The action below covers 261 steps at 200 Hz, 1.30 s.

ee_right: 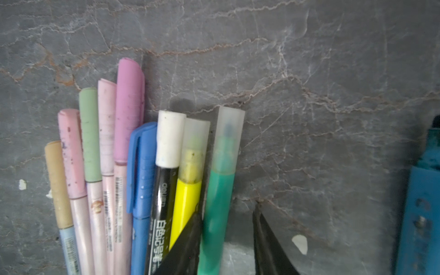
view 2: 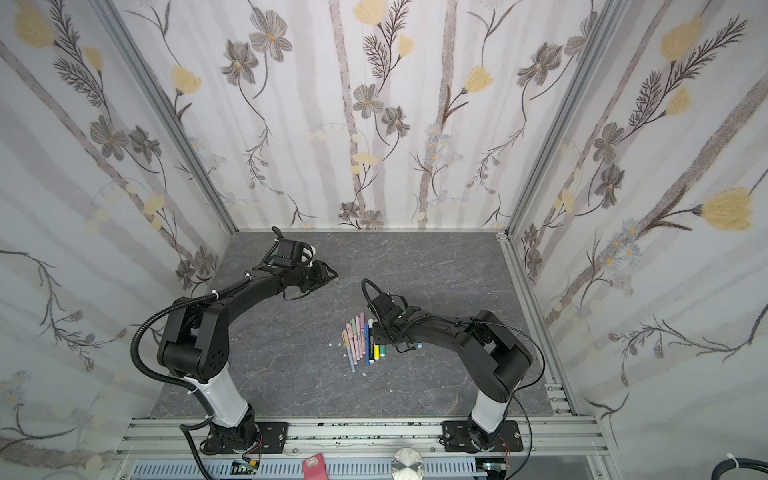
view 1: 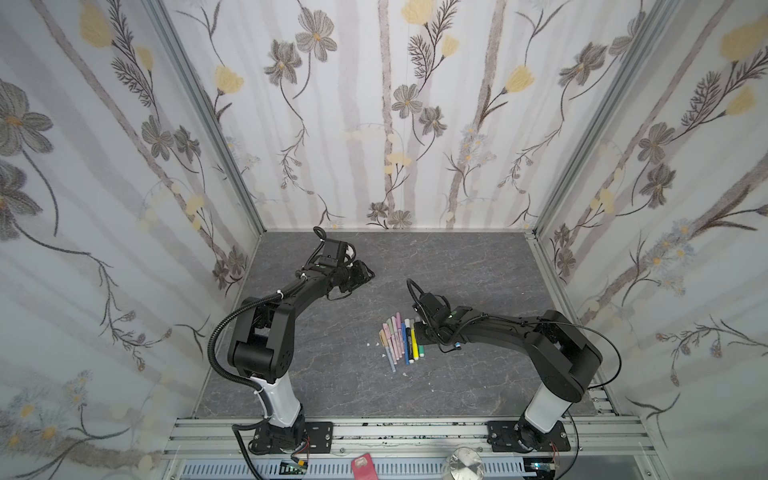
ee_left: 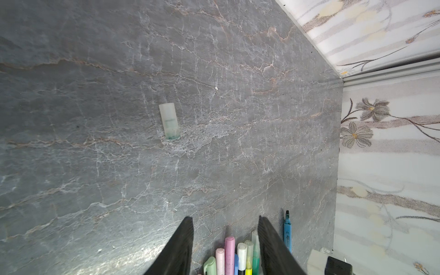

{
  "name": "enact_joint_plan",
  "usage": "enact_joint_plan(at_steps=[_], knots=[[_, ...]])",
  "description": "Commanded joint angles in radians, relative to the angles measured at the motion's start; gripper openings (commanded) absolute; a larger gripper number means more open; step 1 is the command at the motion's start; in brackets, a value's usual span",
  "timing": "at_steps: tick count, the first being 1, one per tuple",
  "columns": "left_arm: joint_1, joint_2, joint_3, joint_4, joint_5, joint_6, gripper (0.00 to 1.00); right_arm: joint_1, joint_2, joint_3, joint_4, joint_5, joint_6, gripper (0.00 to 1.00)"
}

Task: Open the pen caps
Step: 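Open the right gripper to release the blue marker beside the pen row, then close the right gripper on the green highlighter body, then lift the green highlighter with the right gripper while the left gripper grasps its cap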

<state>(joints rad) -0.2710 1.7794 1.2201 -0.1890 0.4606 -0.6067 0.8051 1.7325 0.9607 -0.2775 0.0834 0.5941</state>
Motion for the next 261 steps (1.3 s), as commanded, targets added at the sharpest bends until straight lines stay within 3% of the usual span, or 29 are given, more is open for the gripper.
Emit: enact_joint_plan(at_steps=[1, 41, 146, 219, 261], knots=[[0.000, -0.011, -0.005, 0.033, 0.010, -0.007, 0.46, 0.005, 0.007, -0.002, -0.019, 0.028, 0.010, 0.34], [0.000, -0.020, -0.002, 0.026, 0.032, -0.004, 0.47, 0.008, 0.006, -0.029, -0.014, 0.018, 0.009, 0.27], [-0.014, -0.051, -0.002, -0.004, 0.043, 0.007, 0.47, 0.044, 0.008, -0.089, -0.071, 0.076, -0.016, 0.30], [-0.048, -0.057, 0.010, -0.026, 0.056, 0.015, 0.47, 0.051, -0.018, -0.096, -0.084, 0.081, -0.022, 0.13], [-0.105, -0.059, 0.024, -0.036, 0.077, 0.001, 0.47, 0.024, -0.116, -0.099, -0.059, 0.038, -0.081, 0.06]])
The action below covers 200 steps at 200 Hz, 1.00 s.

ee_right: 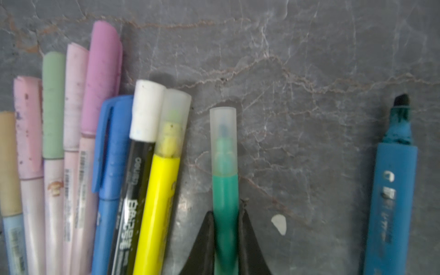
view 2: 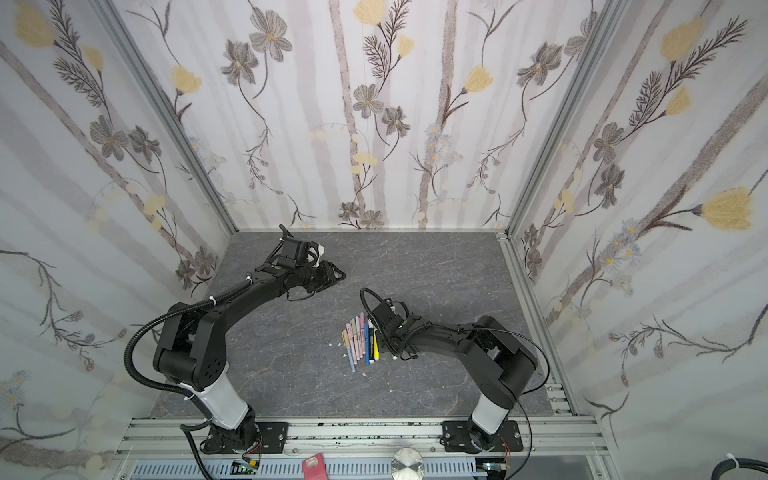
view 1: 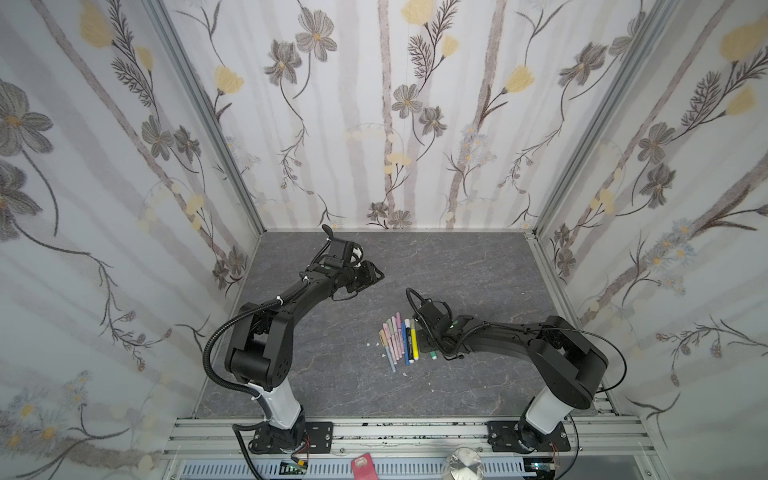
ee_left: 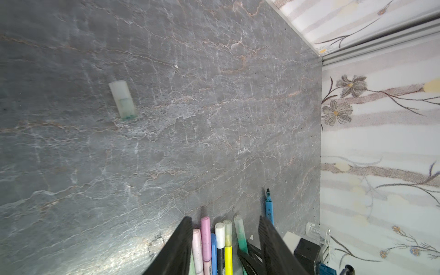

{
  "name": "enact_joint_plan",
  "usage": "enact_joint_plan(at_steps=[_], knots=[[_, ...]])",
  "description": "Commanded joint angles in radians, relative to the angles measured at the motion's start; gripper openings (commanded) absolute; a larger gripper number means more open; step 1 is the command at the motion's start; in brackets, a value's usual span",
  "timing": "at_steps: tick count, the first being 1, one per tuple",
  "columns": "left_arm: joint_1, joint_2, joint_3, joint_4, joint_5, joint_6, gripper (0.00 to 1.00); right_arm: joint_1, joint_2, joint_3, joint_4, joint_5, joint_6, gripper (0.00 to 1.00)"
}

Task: Open the pen caps
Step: 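Lift the green highlighter with the right gripper while the left gripper grasps its cap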

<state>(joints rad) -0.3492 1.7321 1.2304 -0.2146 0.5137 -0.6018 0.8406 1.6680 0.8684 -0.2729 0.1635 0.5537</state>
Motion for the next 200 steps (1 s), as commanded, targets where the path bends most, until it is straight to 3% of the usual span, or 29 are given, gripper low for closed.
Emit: enact_joint_plan(at_steps=[1, 17, 79, 140, 200], knots=[[-0.029, -0.011, 0.014, -0.009, 0.023, -0.005, 0.47, -0.012, -0.054, -0.007, -0.063, -0.044, -0.043, 0.06], [-0.066, -0.016, 0.009, 0.010, 0.033, -0.028, 0.47, -0.013, -0.132, -0.024, -0.023, -0.071, -0.087, 0.04], [-0.229, 0.004, 0.007, 0.108, 0.069, -0.135, 0.47, -0.220, -0.356, -0.108, 0.123, -0.270, -0.101, 0.02], [-0.328, 0.095, 0.080, 0.133, 0.056, -0.169, 0.47, -0.276, -0.376, -0.096, 0.127, -0.351, -0.123, 0.01], [-0.351, 0.150, 0.132, 0.139, 0.055, -0.176, 0.47, -0.279, -0.376, -0.083, 0.140, -0.369, -0.120, 0.01]])
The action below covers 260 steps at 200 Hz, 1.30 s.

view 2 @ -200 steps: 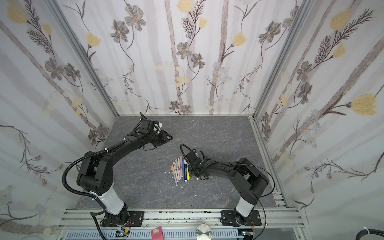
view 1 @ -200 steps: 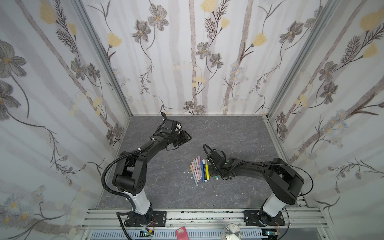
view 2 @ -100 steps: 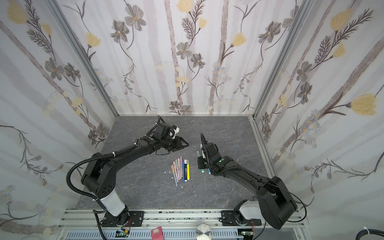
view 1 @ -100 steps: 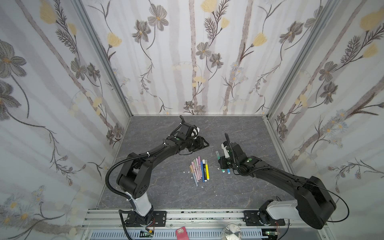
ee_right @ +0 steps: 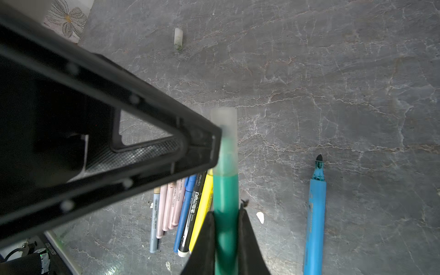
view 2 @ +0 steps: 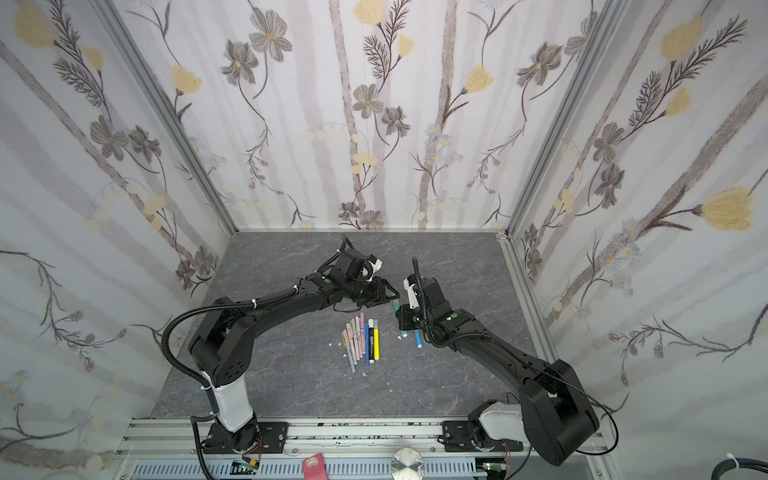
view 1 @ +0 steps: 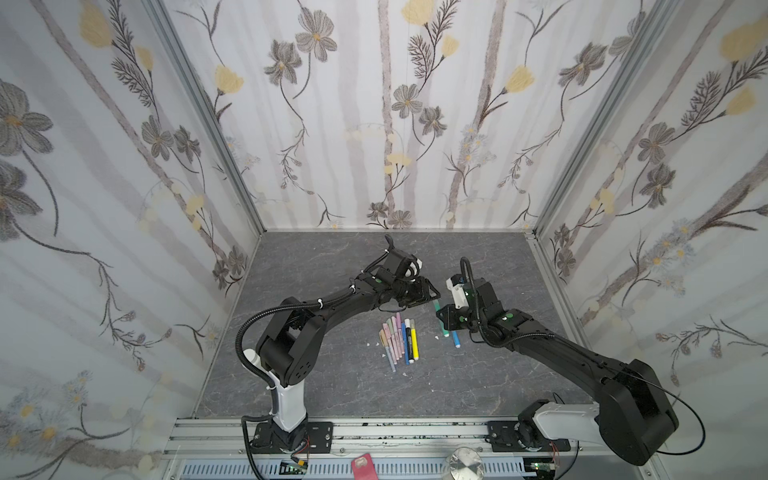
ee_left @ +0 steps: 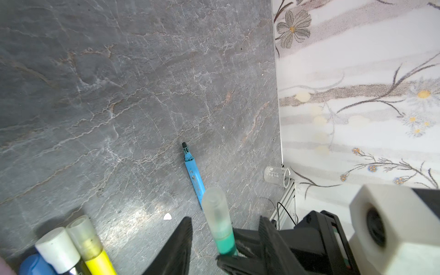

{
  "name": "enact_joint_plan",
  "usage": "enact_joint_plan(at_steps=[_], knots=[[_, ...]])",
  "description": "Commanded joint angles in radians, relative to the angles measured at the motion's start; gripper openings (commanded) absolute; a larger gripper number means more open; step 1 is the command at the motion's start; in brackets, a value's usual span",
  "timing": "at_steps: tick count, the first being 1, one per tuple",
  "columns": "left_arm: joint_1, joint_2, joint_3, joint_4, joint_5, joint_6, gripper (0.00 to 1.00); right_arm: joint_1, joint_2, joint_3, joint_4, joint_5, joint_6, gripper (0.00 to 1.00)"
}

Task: Open the pen caps
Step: 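Lift the green highlighter with the right gripper while the left gripper grasps its cap, then pull the left gripper away from the right gripper to remove the cap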

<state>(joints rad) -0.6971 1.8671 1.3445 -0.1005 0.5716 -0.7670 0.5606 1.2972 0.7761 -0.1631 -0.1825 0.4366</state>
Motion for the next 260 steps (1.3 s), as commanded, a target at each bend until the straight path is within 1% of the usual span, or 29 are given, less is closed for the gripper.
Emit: enact_joint_plan(at_steps=[1, 32, 94, 172, 203, 232, 260], knots=[[-0.004, 0.016, 0.019, 0.025, -0.003, -0.011, 0.47, 0.001, -0.006, 0.009, 0.030, -0.022, -0.003, 0.01], [-0.008, 0.029, 0.027, 0.028, 0.004, -0.014, 0.45, 0.000, -0.004, 0.008, 0.037, -0.022, 0.001, 0.01], [-0.012, 0.047, 0.025, 0.042, 0.010, -0.018, 0.30, 0.000, 0.000, 0.009, 0.046, -0.025, 0.005, 0.01], [-0.010, 0.050, 0.028, 0.038, -0.048, -0.018, 0.29, 0.001, 0.000, 0.005, 0.048, -0.031, 0.006, 0.01], [-0.010, 0.053, 0.029, 0.045, -0.049, -0.020, 0.24, 0.001, 0.001, 0.005, 0.047, -0.031, 0.007, 0.01], [-0.010, 0.054, 0.024, 0.055, -0.038, -0.024, 0.14, 0.000, 0.004, 0.004, 0.052, -0.033, 0.008, 0.01], [-0.011, 0.052, 0.016, 0.081, -0.019, -0.040, 0.08, 0.001, 0.008, 0.004, 0.058, -0.034, 0.010, 0.01]])
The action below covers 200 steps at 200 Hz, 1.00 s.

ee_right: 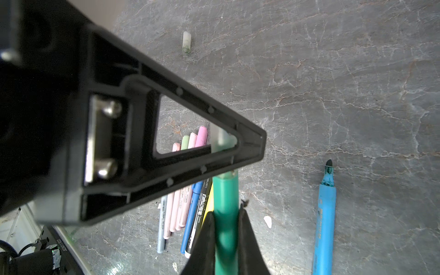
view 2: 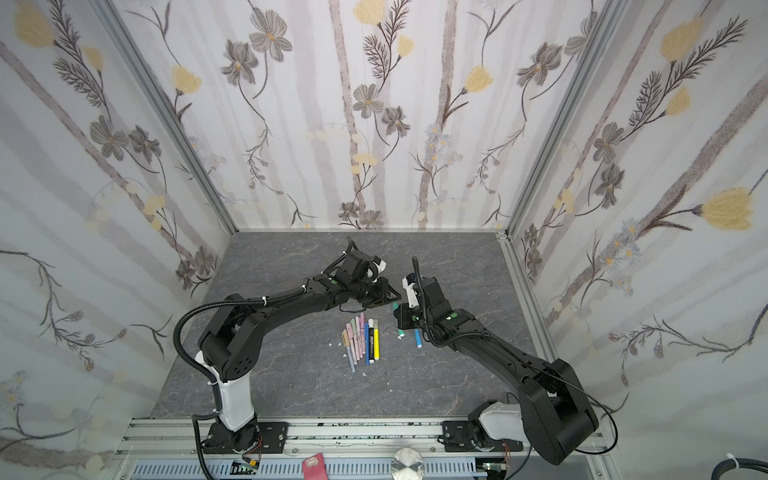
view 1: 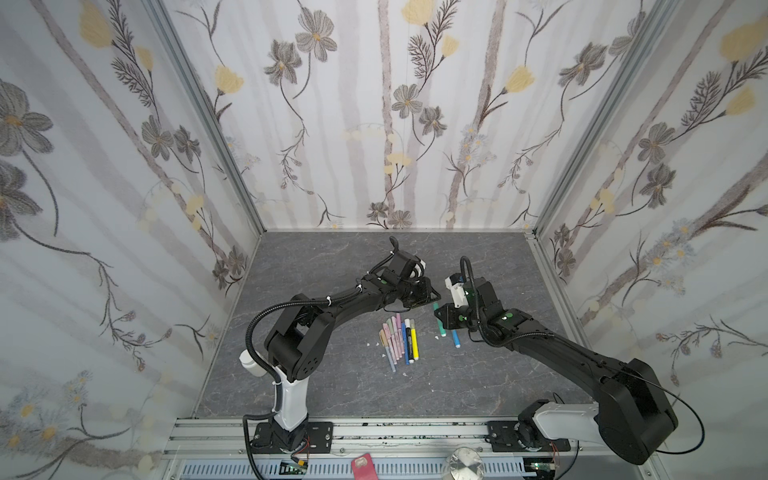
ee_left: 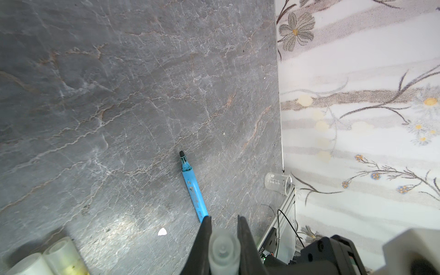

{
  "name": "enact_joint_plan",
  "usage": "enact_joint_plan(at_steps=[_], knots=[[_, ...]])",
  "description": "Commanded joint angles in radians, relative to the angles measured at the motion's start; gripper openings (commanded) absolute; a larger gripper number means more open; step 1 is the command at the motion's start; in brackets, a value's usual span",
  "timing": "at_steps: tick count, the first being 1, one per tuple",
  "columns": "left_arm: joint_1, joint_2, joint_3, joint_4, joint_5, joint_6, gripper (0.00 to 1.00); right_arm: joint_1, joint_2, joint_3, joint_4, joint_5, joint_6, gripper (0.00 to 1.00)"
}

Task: Open the pen caps
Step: 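Pull the left gripper away from the right gripper to remove the cap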

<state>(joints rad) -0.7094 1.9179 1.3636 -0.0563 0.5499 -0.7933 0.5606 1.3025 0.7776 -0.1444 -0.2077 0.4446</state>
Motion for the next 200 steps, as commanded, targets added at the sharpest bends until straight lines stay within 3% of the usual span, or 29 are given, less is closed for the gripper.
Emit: enact_joint_plan(at_steps=[1, 16, 37, 57, 122, 200], knots=[[0.002, 0.002, -0.004, 0.037, 0.003, -0.015, 0.08, 0.001, 0.003, 0.001, 0.040, -0.008, 0.002, 0.01], [0.001, 0.001, -0.009, 0.051, 0.011, -0.022, 0.01, 0.000, 0.006, 0.000, 0.041, -0.009, 0.003, 0.02], [0.001, -0.003, -0.014, 0.061, 0.018, -0.038, 0.00, 0.000, 0.009, -0.007, 0.055, -0.013, 0.008, 0.21], [0.002, -0.007, -0.028, 0.087, 0.027, -0.077, 0.00, 0.000, 0.000, -0.017, 0.098, -0.022, 0.018, 0.28], [0.023, -0.025, -0.063, 0.158, 0.028, -0.177, 0.00, -0.001, -0.014, -0.109, 0.198, -0.039, 0.031, 0.24], [0.023, -0.011, -0.063, 0.152, 0.039, -0.172, 0.00, 0.001, 0.001, -0.110, 0.258, -0.056, 0.031, 0.21]])
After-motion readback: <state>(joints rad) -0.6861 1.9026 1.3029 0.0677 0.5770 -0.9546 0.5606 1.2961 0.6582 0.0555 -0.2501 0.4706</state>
